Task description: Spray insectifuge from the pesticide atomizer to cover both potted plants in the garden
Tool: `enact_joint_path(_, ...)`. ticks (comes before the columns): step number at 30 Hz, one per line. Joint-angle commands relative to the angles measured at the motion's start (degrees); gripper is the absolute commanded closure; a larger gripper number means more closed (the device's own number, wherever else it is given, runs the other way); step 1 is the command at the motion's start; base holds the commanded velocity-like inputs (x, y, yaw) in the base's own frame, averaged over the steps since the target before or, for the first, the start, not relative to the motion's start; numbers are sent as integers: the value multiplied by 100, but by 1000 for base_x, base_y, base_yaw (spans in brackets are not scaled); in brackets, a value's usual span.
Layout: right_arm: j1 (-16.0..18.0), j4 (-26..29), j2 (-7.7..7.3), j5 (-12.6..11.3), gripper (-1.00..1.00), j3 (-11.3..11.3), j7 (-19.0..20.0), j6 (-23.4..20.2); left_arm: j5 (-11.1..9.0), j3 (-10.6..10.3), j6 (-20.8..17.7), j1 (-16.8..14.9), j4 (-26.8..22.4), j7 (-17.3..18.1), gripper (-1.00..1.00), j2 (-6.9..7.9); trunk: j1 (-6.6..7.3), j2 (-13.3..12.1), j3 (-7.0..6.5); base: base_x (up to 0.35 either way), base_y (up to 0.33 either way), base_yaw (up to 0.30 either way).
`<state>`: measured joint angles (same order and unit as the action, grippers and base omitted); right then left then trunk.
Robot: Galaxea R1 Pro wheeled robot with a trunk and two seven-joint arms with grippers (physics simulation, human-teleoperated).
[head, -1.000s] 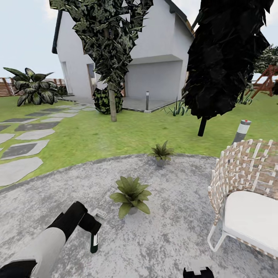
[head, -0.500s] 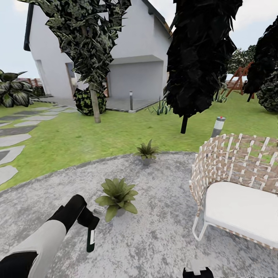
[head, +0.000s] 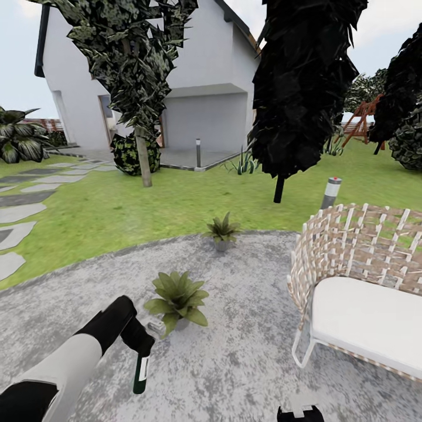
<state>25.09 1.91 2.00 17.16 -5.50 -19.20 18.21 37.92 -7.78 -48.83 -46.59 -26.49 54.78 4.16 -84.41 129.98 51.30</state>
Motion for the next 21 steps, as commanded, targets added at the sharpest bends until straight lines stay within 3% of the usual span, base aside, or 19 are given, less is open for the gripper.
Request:
enact_joint_path(1,4,-6,2,59,-100,-48,-22,16,55,-29,-12,-2,-13,67,100,-3,-1,2,6,270,0,0)
enact_joint_path(10,4,-6,2,59,-100,-48,-22,16,50,-48,-12,-5,-14,76,100,-20,-1,2,6,307,-23,0)
enact_joint_path(21,4,-6,2,59,-100,-48,-22,16,53,-56,-12,-6,-14,76,100,5,-1,2,6,31,-8,0)
